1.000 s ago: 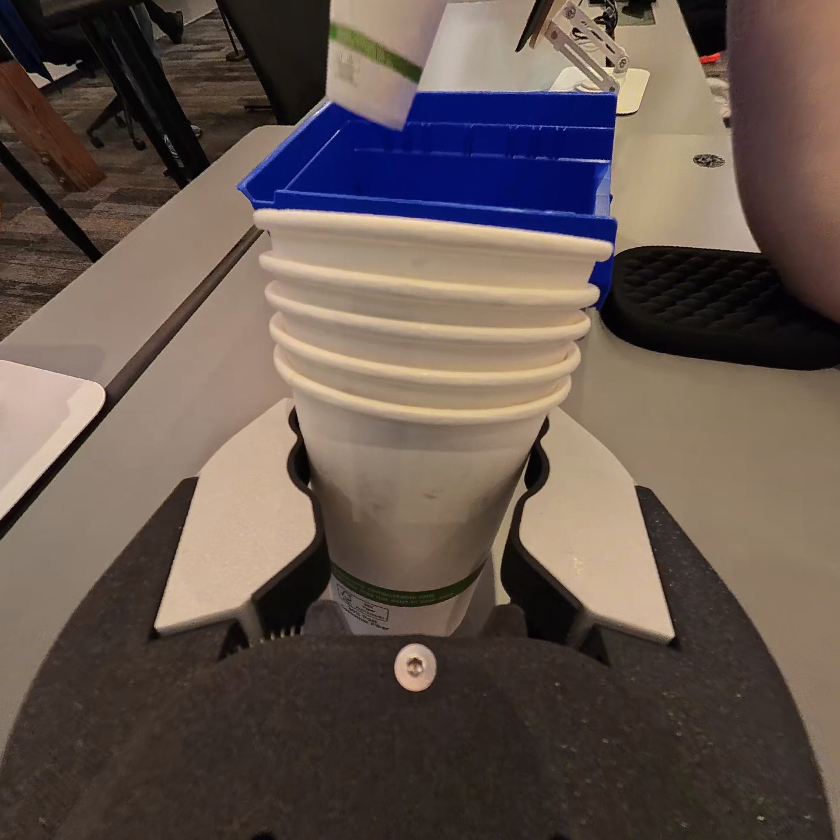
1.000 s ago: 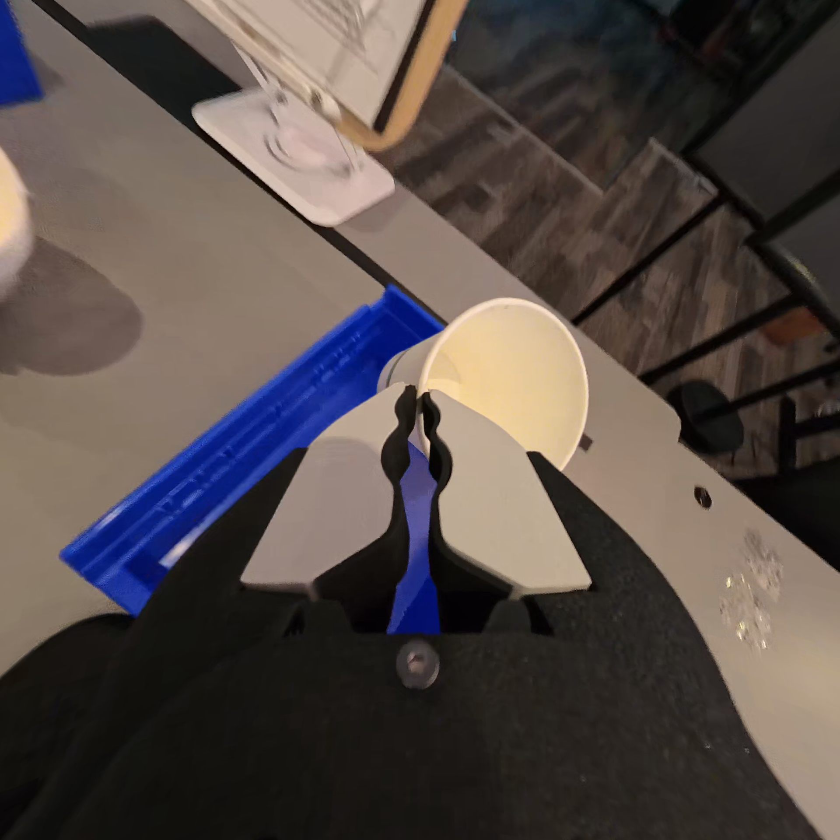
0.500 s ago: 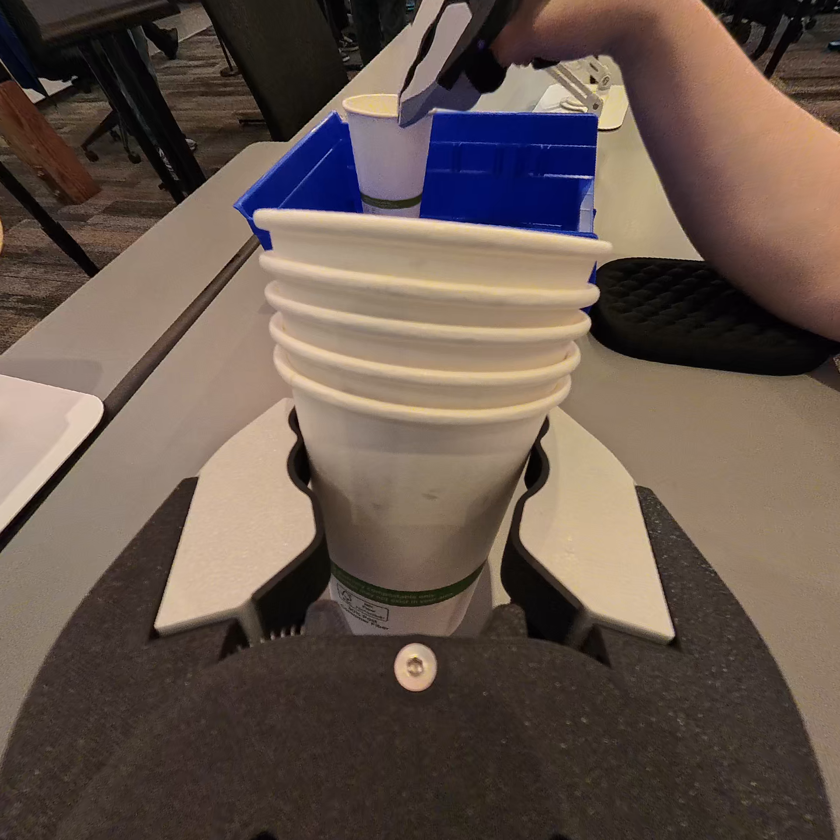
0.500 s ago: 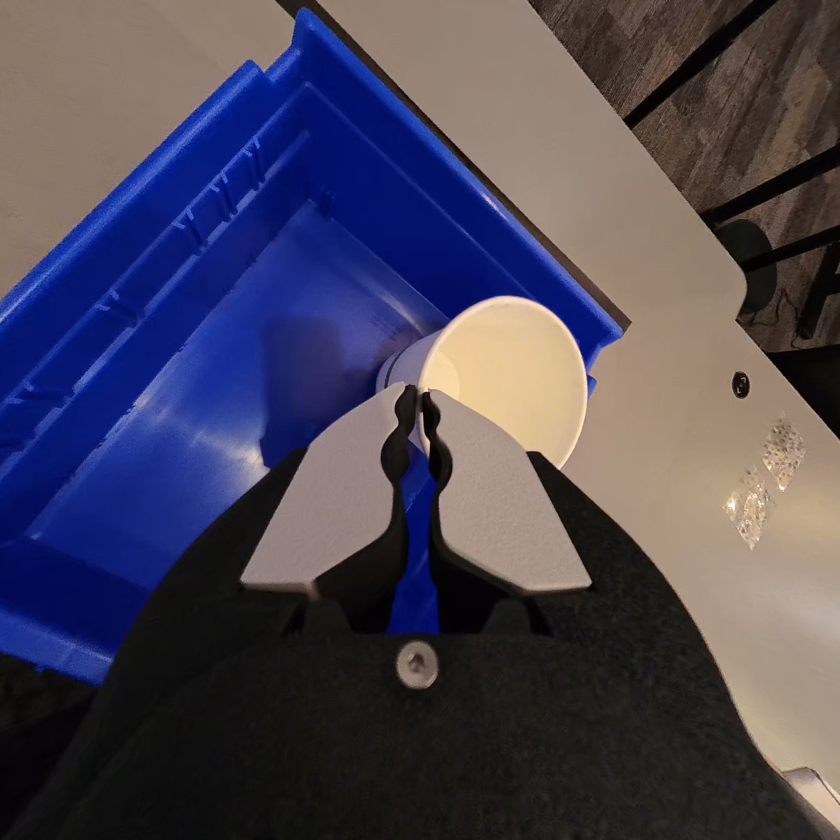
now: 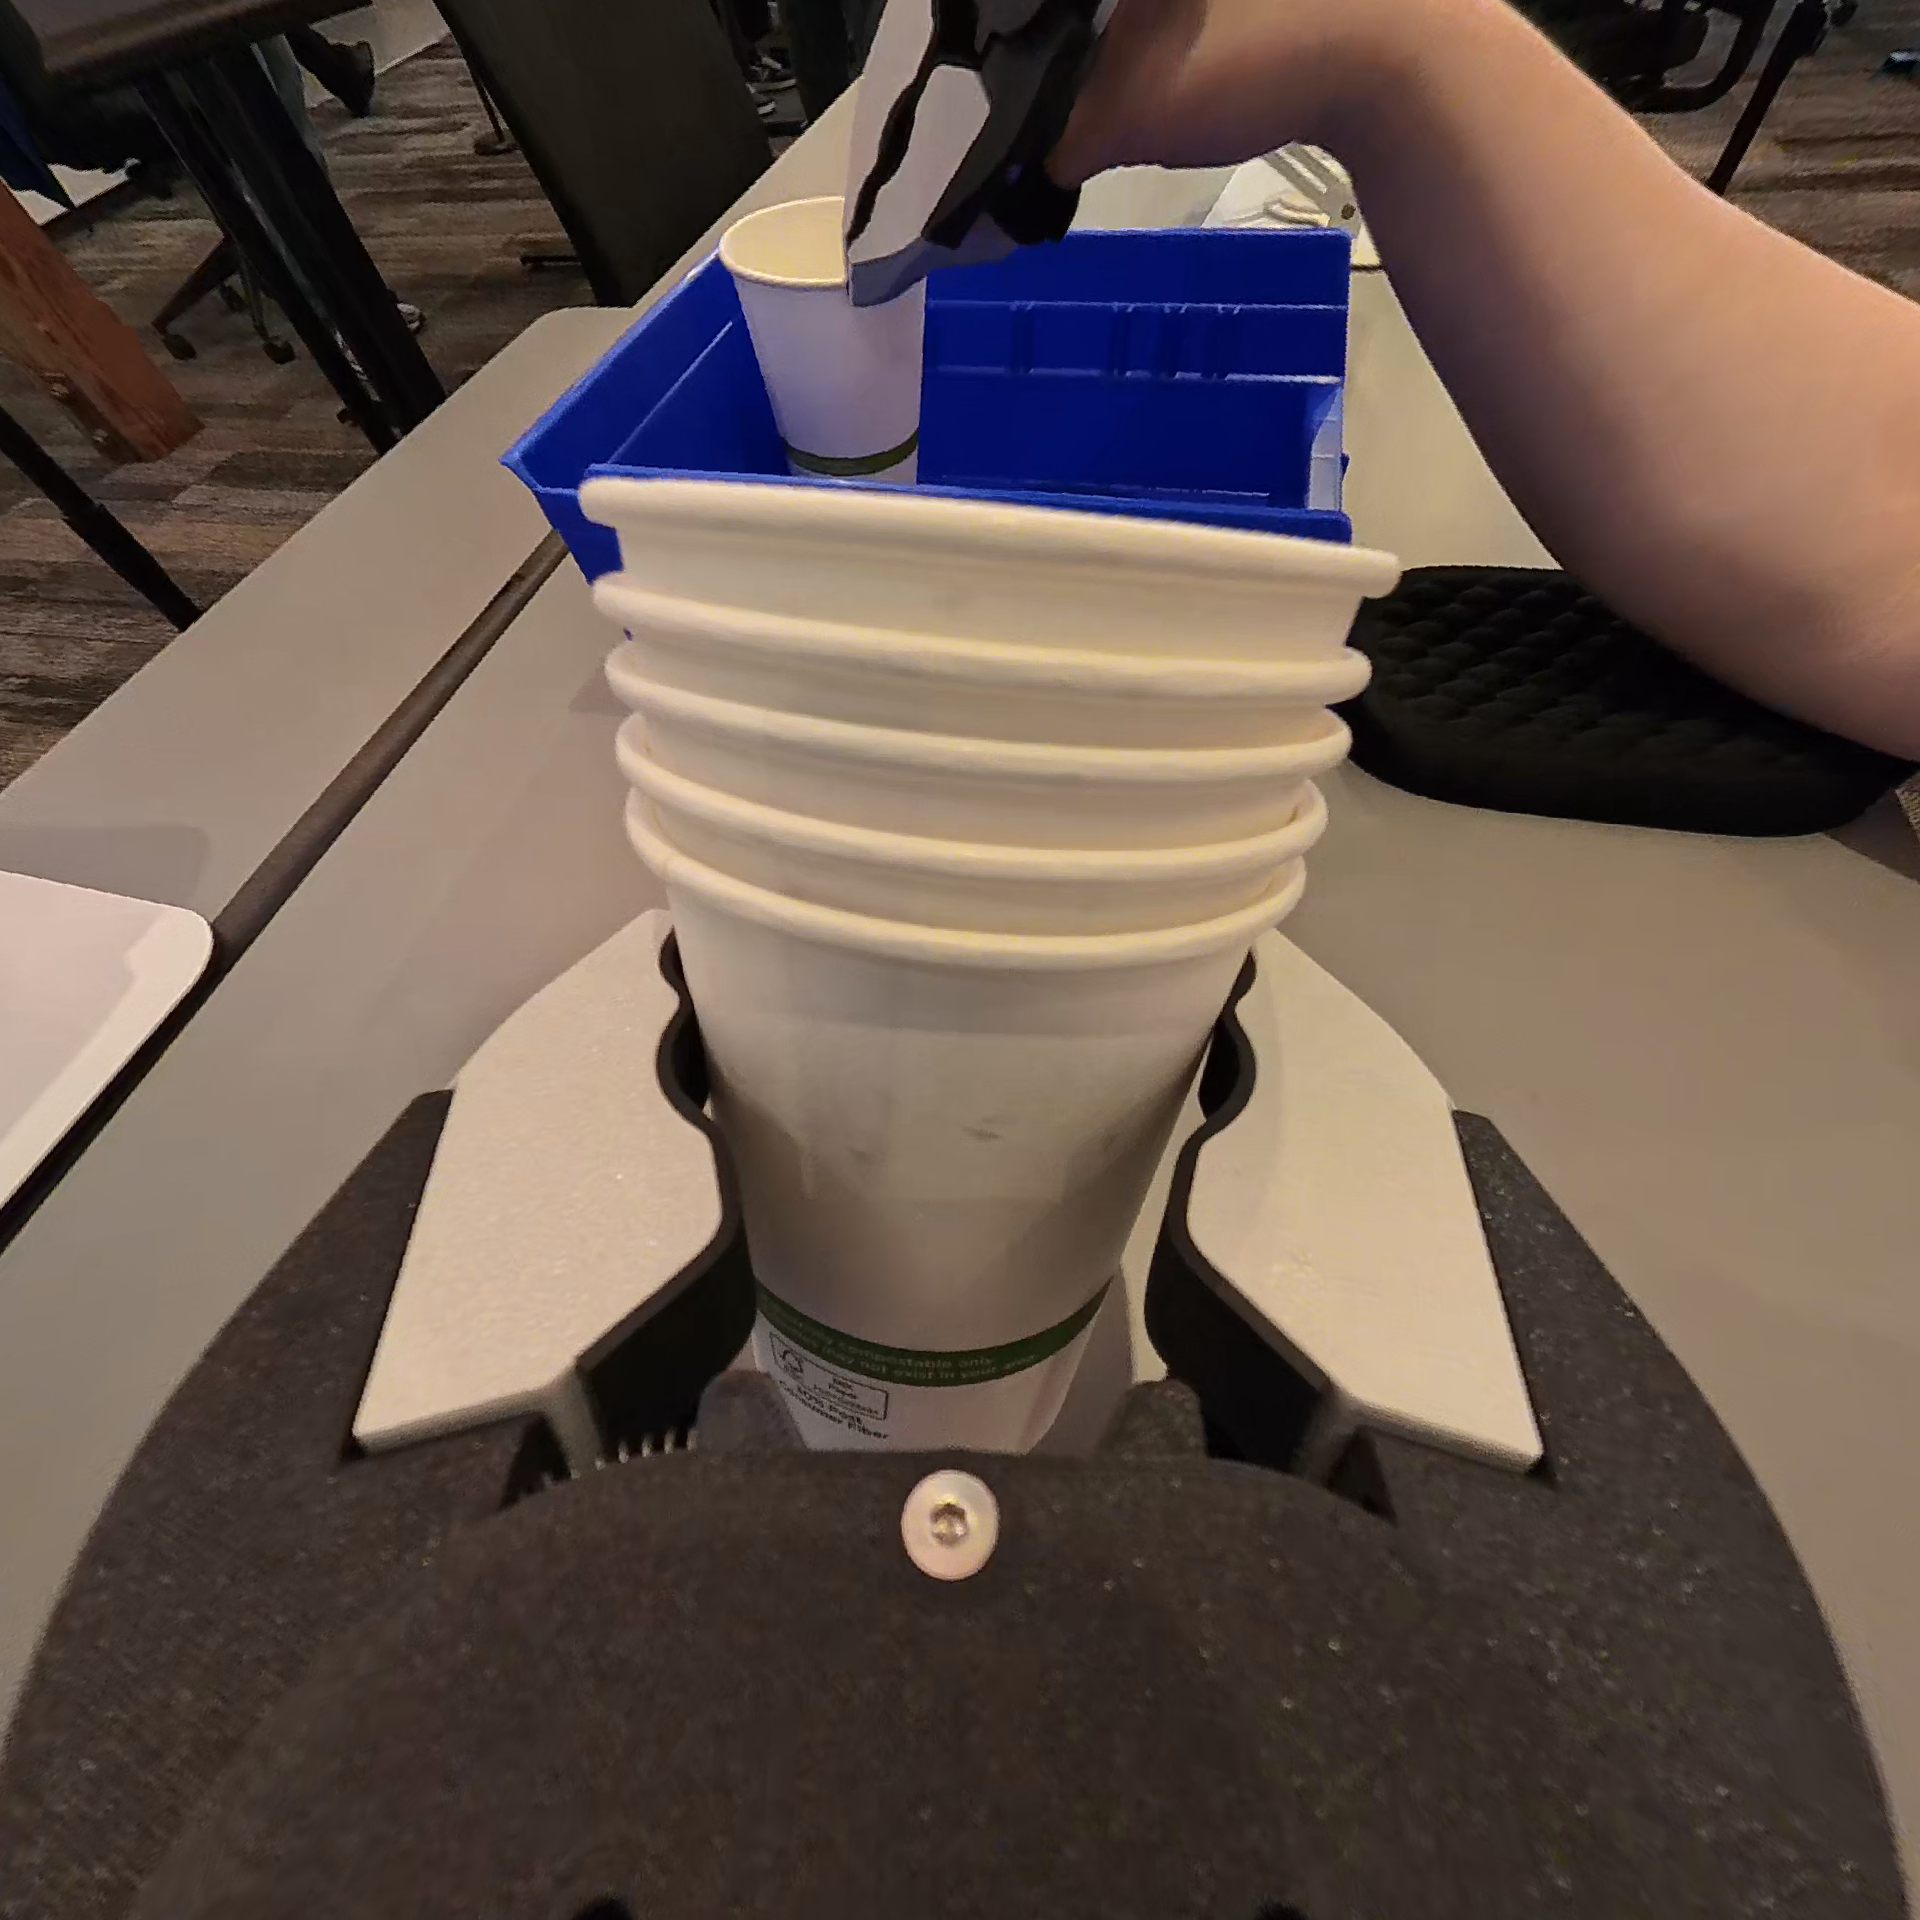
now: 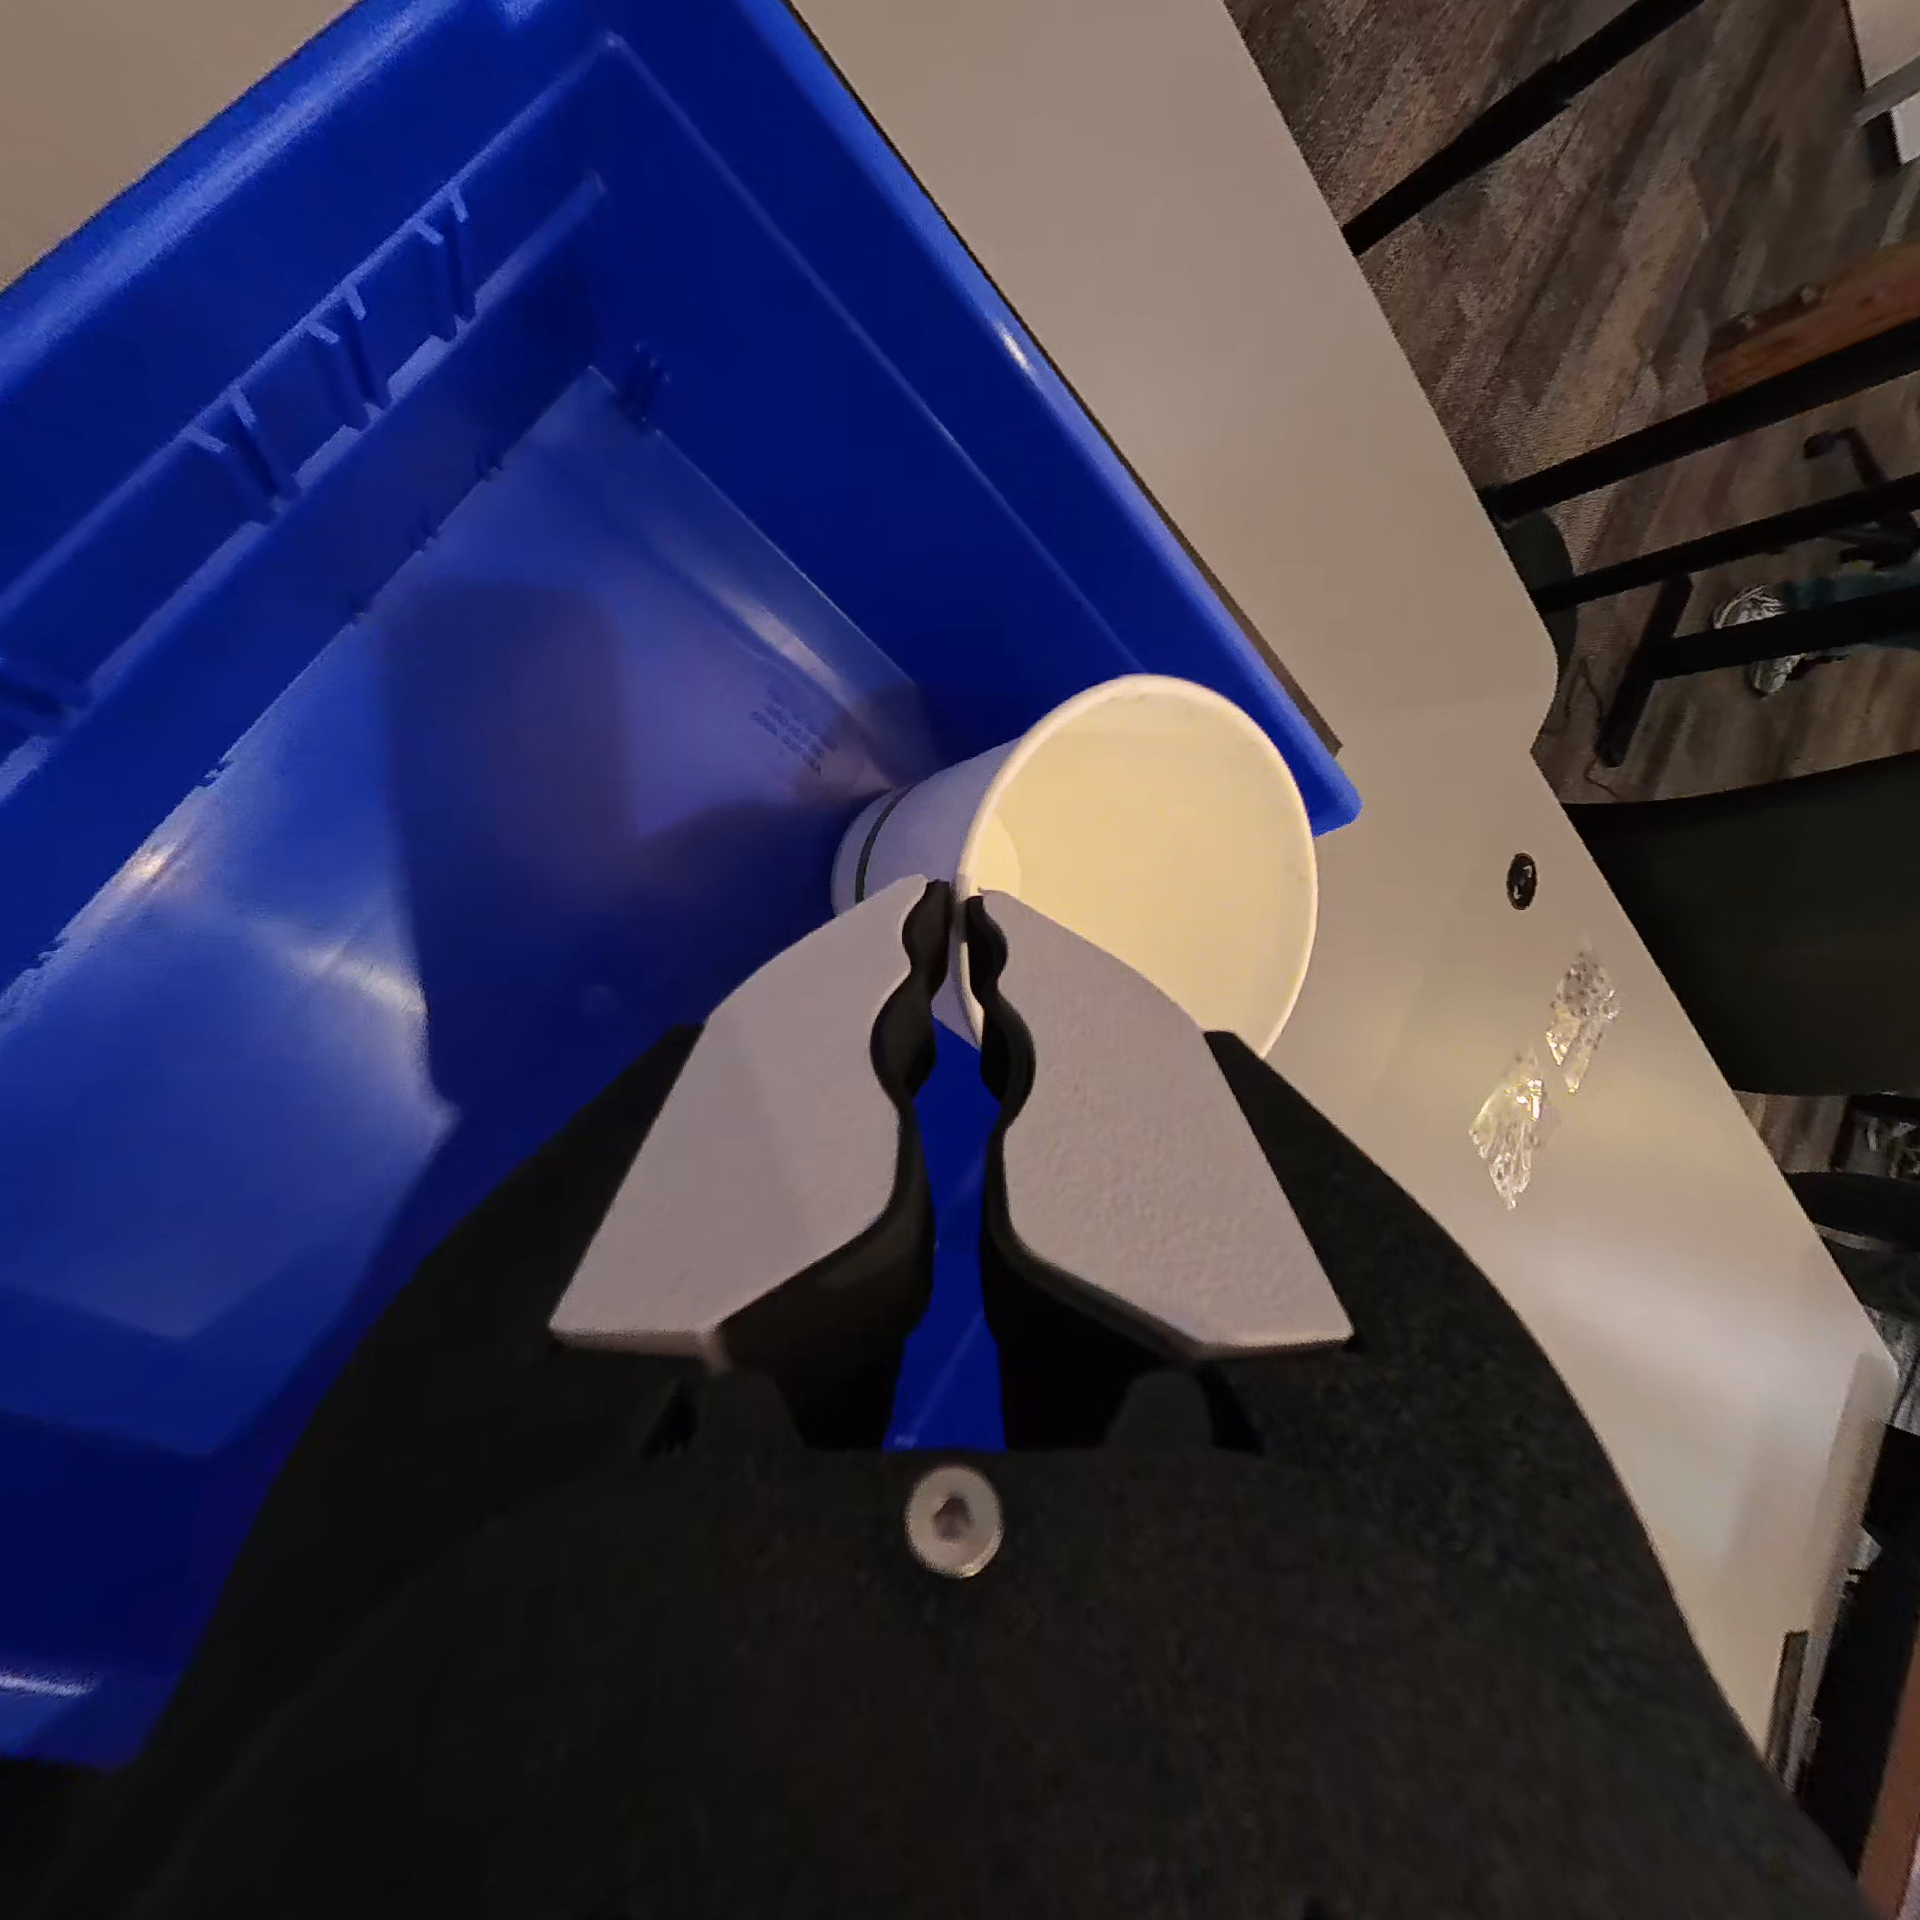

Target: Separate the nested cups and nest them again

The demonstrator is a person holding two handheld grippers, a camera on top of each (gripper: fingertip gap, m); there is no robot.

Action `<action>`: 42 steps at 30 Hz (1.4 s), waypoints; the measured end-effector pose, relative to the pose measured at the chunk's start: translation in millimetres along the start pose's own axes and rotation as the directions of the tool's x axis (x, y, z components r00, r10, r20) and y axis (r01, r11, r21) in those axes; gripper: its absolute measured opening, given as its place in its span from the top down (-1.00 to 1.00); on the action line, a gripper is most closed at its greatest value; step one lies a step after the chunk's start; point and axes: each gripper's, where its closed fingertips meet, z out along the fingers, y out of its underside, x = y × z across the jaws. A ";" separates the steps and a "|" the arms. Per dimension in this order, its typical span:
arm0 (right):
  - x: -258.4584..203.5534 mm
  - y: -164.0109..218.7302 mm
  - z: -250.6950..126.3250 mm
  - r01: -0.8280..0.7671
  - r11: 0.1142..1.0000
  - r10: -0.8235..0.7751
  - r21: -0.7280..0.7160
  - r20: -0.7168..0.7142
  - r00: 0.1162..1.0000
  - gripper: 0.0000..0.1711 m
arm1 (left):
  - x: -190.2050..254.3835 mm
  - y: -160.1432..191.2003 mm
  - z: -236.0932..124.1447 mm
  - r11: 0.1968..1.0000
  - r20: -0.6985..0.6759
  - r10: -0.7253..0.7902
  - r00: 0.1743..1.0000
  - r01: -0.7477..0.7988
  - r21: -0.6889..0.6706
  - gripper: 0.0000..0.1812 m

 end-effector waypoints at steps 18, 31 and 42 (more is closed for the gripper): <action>-31.5 -91.3 -111.4 -0.092 0.856 0.002 0.509 0.176 0.984 0.77 | -5.6 0.6 -0.3 1.000 0.017 -0.023 1.000 0.023 0.005 -0.04; -242.8 -141.4 -185.6 0.254 0.694 -0.644 0.674 0.423 0.637 0.84 | -4.1 3.5 2.0 1.000 0.016 -0.016 1.000 0.016 -0.011 -0.04; -254.1 -140.6 -167.7 0.281 0.721 -0.644 0.634 0.463 0.609 0.96 | -5.2 2.9 0.8 1.000 0.010 -0.023 1.000 0.023 -0.005 -0.04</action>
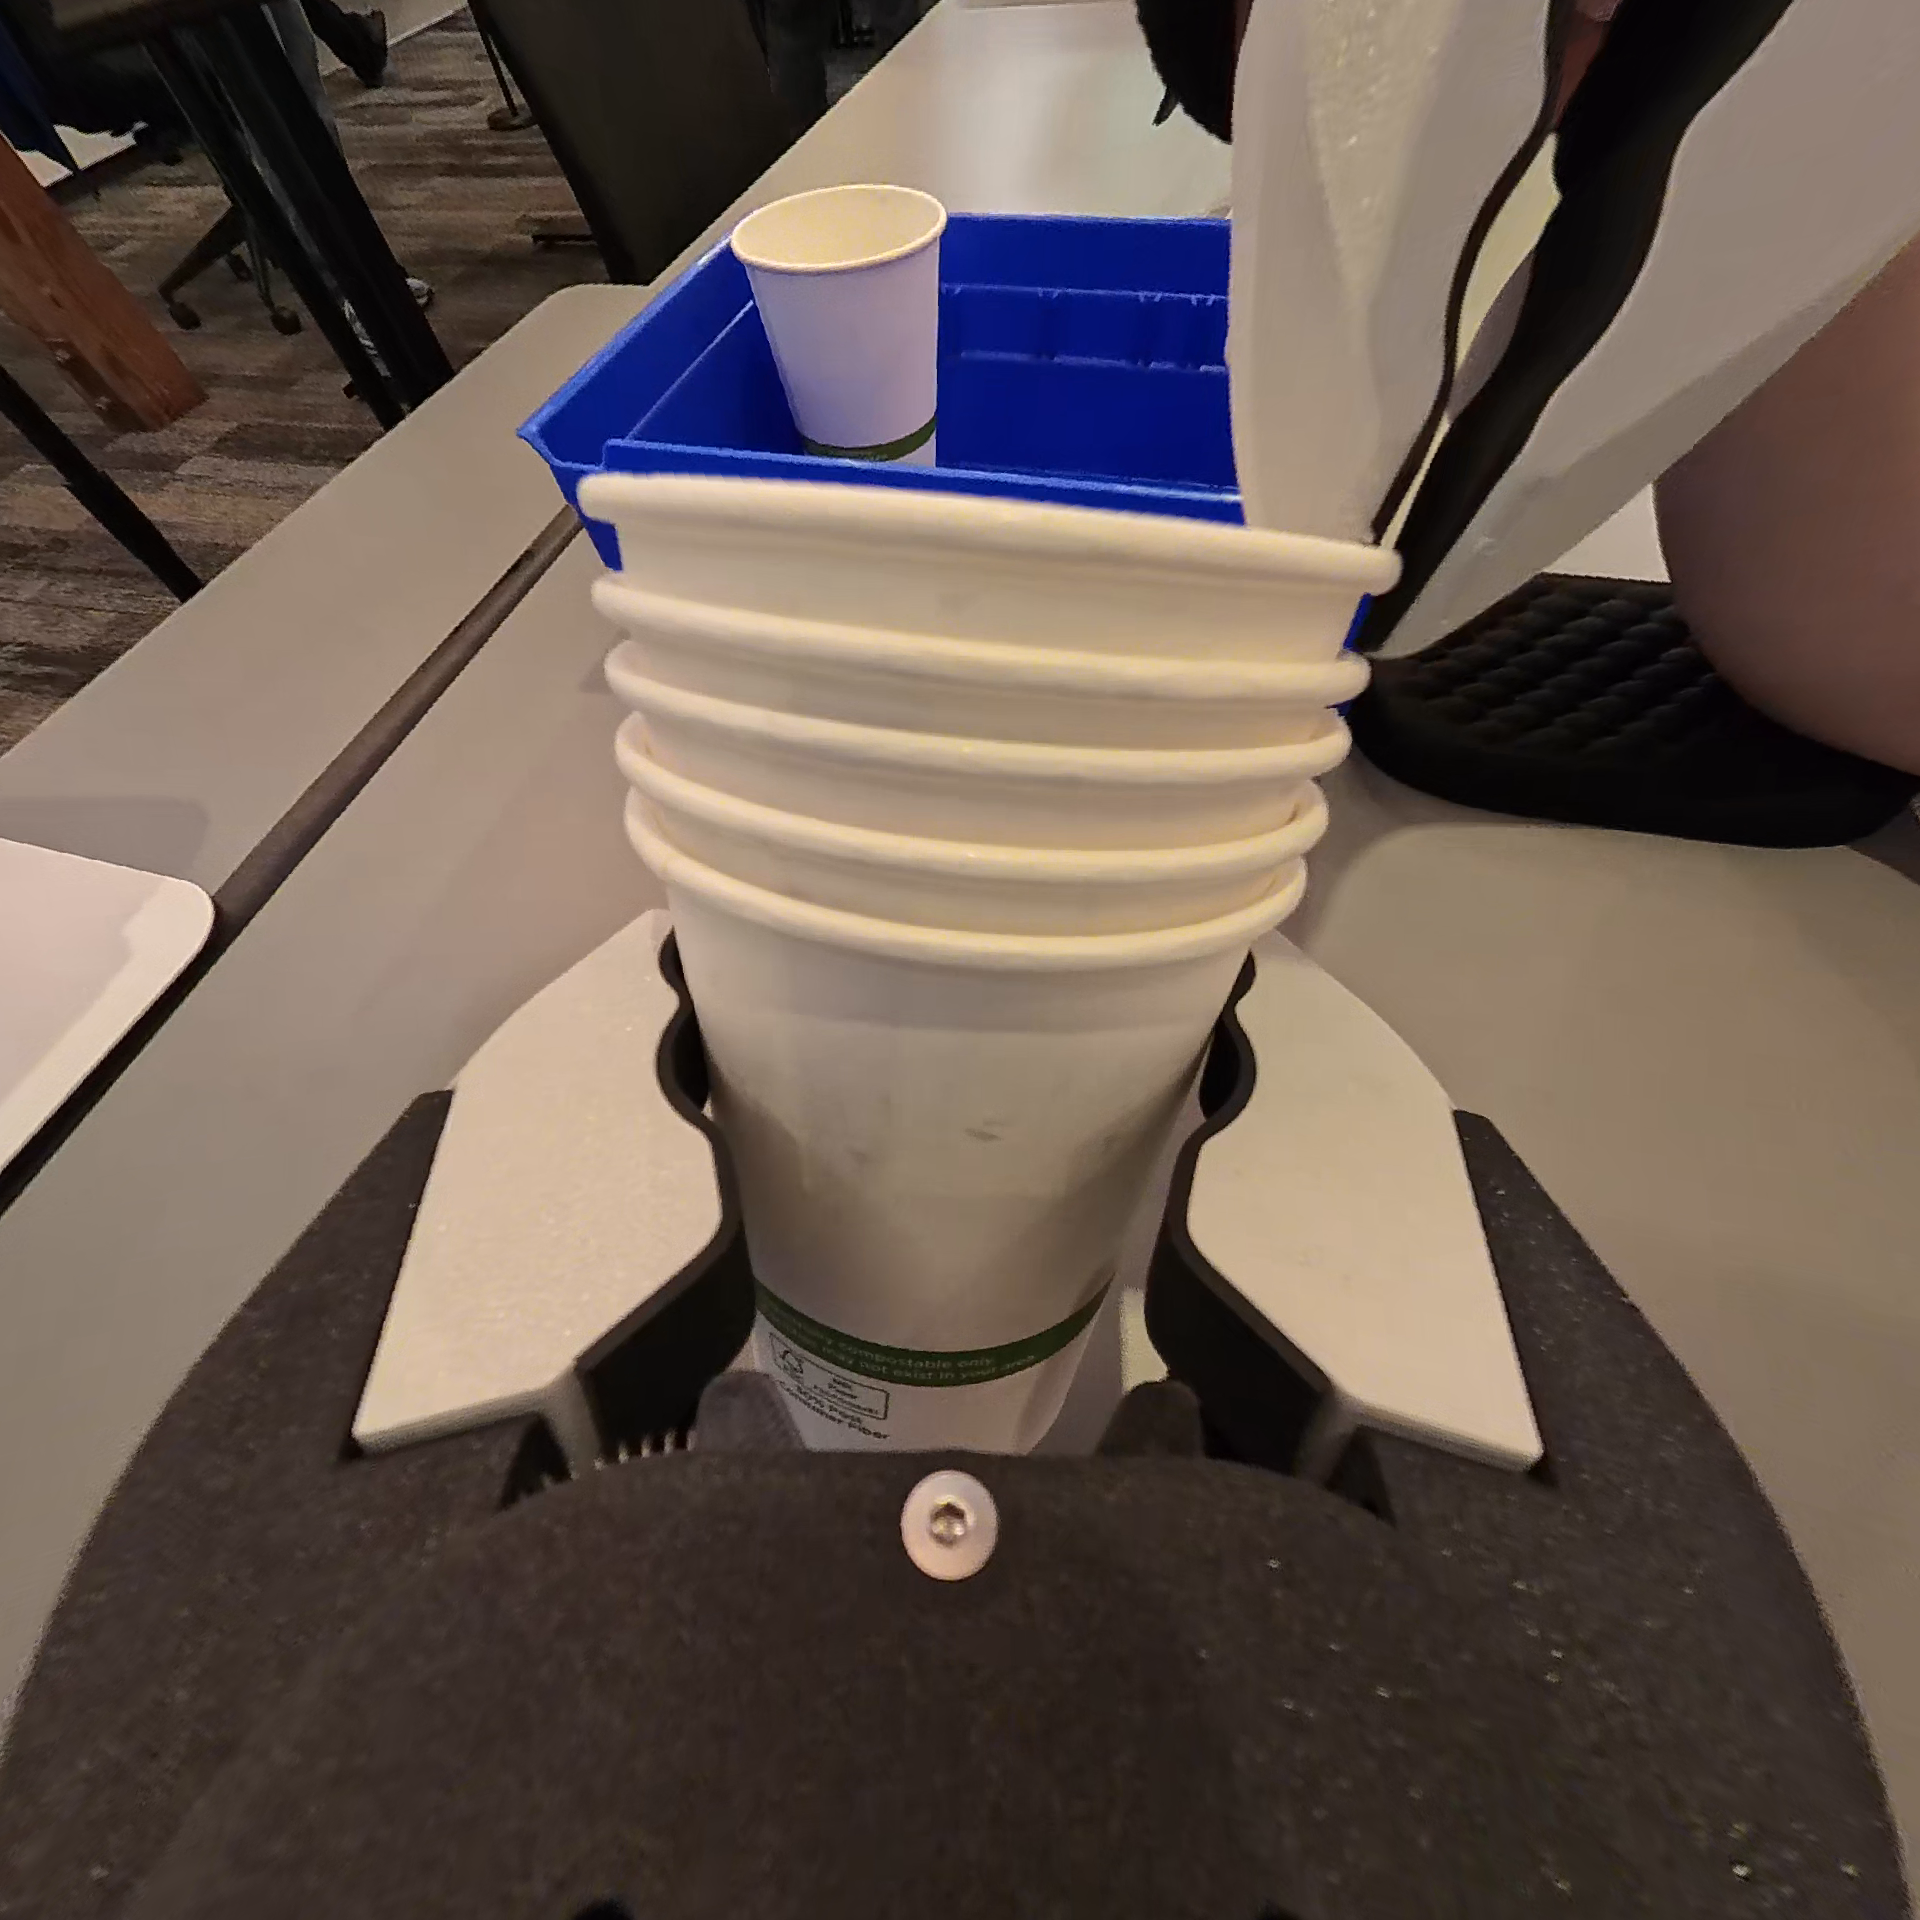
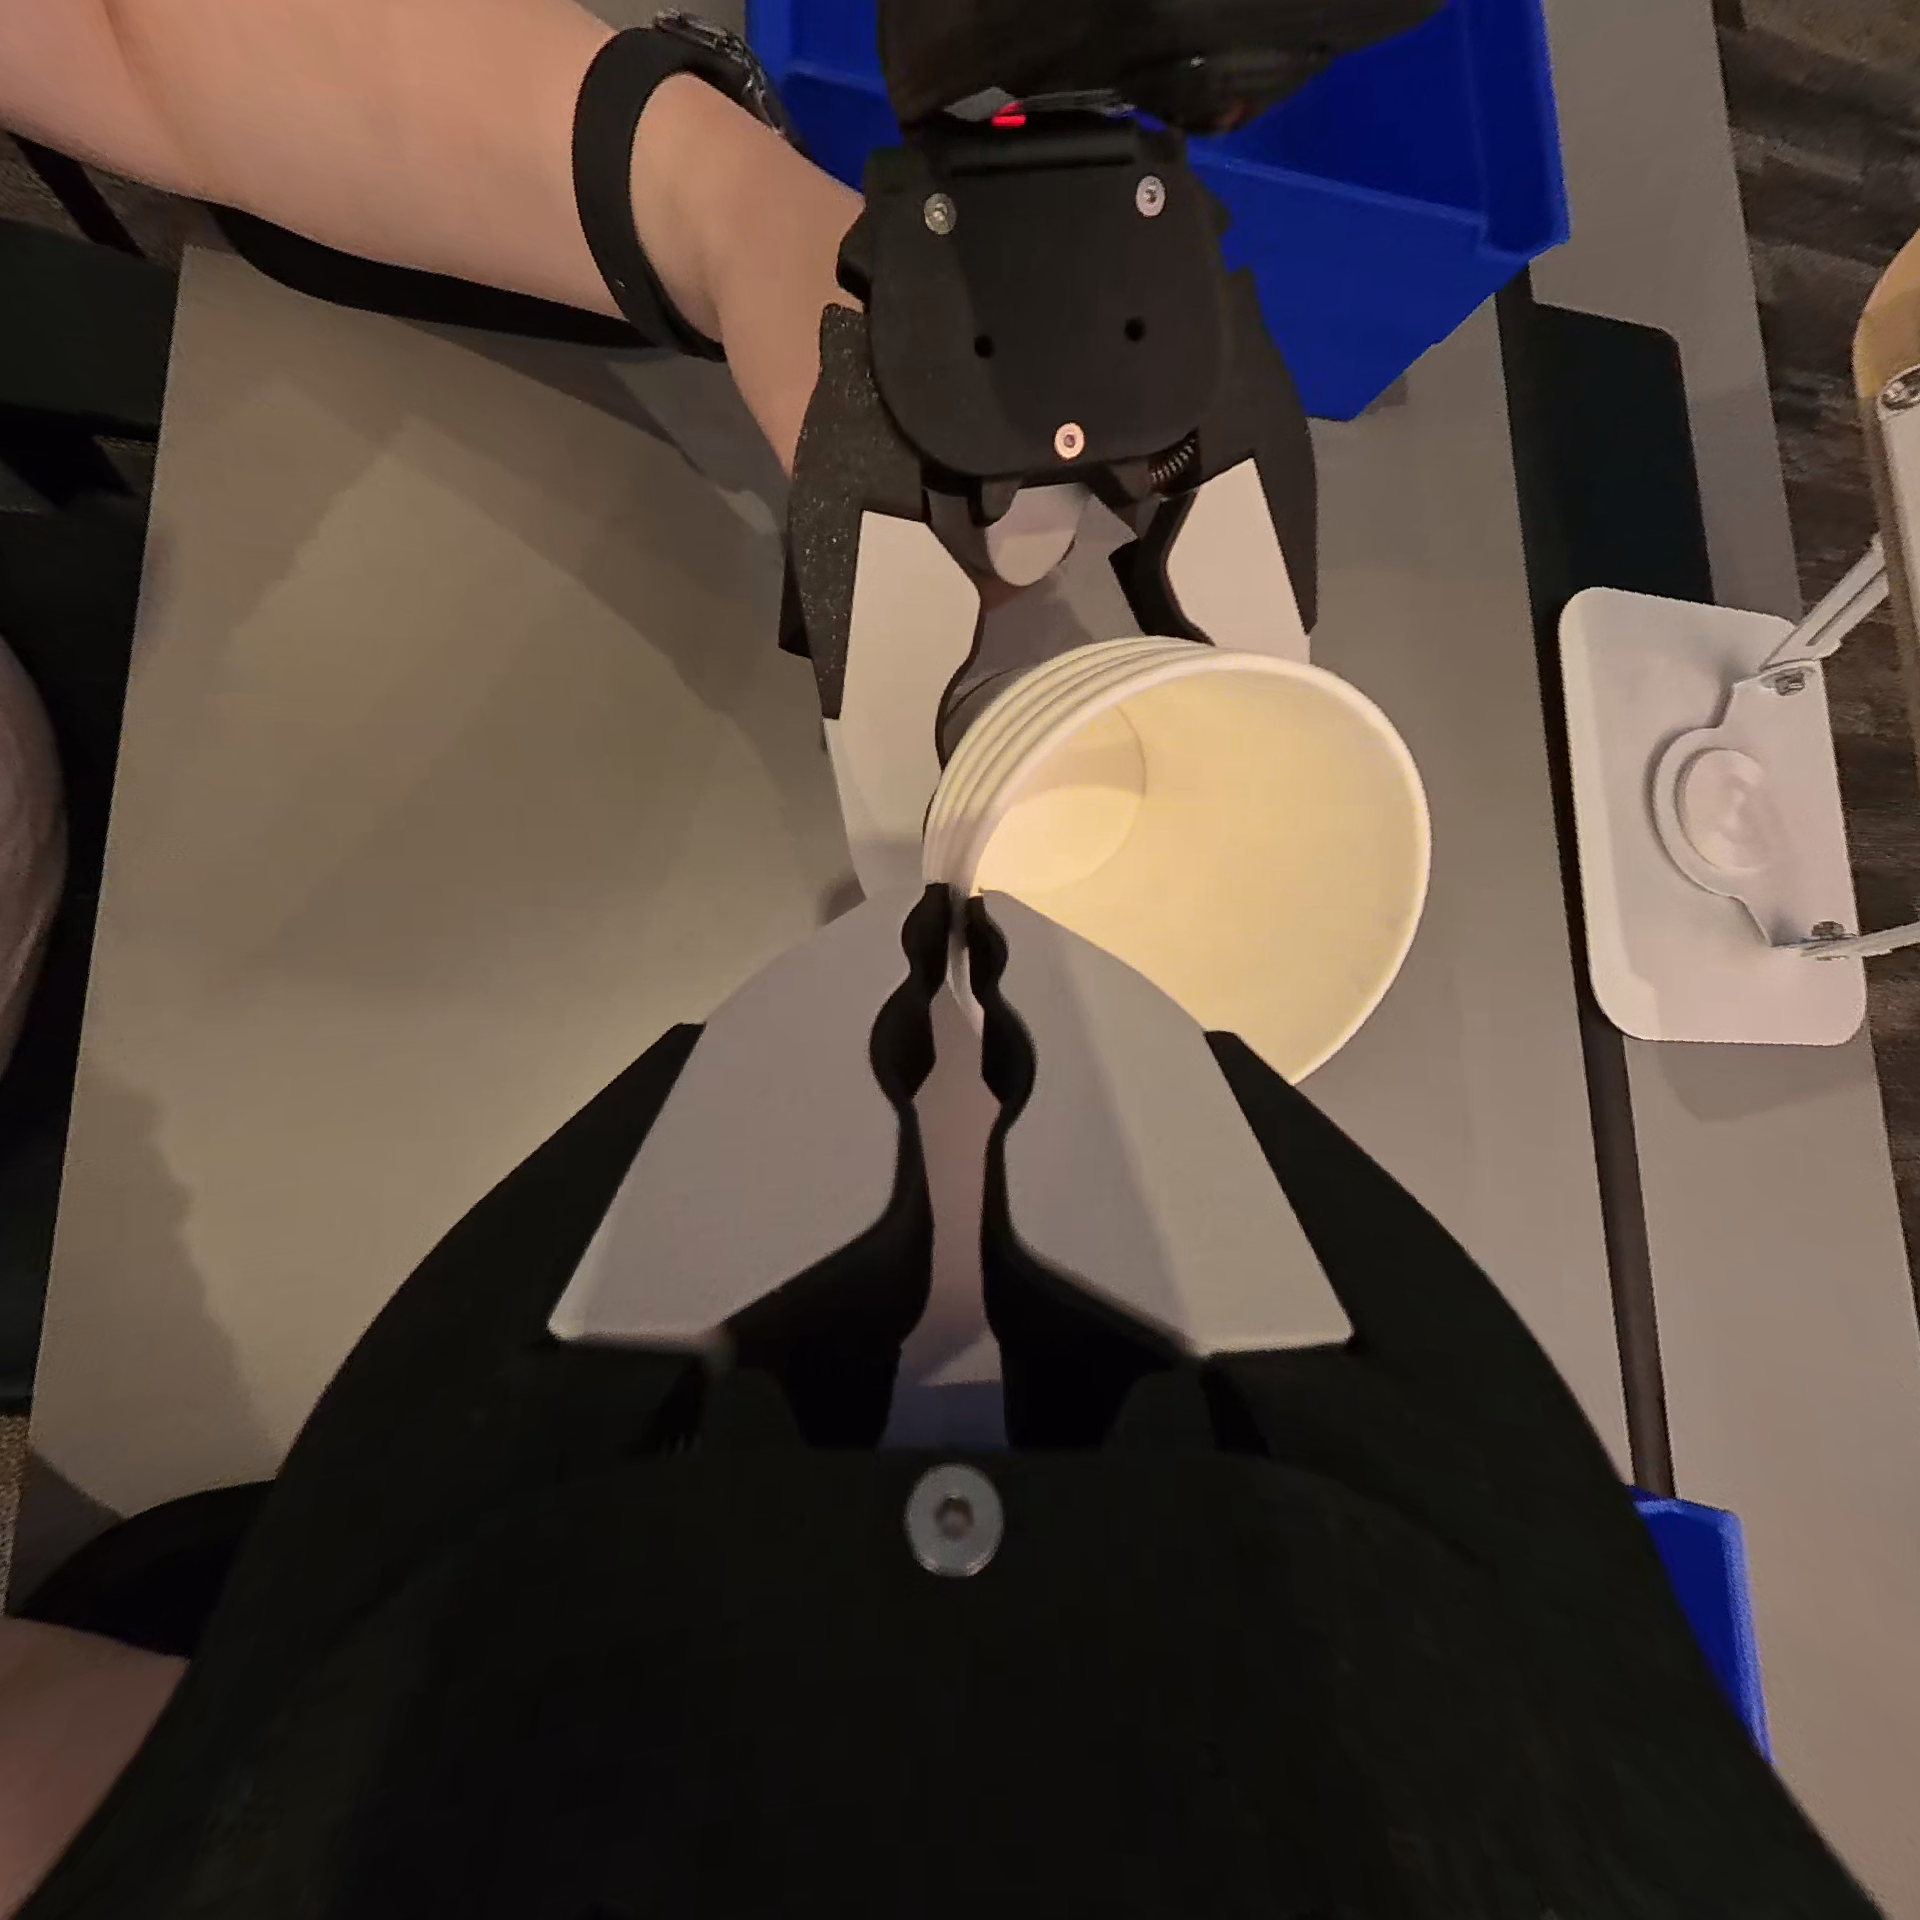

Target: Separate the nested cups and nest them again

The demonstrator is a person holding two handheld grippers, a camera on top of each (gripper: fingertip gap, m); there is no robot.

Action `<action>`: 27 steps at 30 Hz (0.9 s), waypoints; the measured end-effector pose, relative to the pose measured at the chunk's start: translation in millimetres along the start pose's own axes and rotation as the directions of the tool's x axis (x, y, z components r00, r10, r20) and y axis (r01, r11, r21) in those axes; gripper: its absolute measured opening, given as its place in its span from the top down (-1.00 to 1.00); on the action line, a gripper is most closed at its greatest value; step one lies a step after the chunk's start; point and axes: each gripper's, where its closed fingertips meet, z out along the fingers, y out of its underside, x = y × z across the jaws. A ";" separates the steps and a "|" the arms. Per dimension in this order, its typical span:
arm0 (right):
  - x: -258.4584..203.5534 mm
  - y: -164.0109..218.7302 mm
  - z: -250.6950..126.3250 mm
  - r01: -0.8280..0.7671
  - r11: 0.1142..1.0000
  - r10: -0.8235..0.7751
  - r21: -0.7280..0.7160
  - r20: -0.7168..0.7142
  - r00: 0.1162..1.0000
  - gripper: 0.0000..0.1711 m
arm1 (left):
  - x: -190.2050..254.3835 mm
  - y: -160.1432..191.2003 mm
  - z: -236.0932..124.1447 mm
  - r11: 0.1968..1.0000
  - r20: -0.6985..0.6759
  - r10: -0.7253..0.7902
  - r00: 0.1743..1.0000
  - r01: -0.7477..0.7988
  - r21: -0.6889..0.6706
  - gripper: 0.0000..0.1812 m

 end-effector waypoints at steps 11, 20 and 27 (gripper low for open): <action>3.0 -2.3 -11.5 -0.005 1.000 0.005 0.028 -0.018 1.000 0.97 | -0.2 3.4 2.1 1.000 0.004 0.008 1.000 -0.008 -0.017 -0.05; 22.2 -13.5 -69.3 0.007 0.984 0.030 0.178 -0.202 0.979 0.97 | -2.3 10.6 4.8 0.999 0.008 0.007 1.000 -0.006 -0.044 -0.05; 41.3 -5.4 -133.4 -0.009 0.953 0.130 0.303 -0.381 0.915 0.97 | -1.4 12.6 6.3 0.999 0.003 0.005 1.000 -0.005 -0.051 -0.05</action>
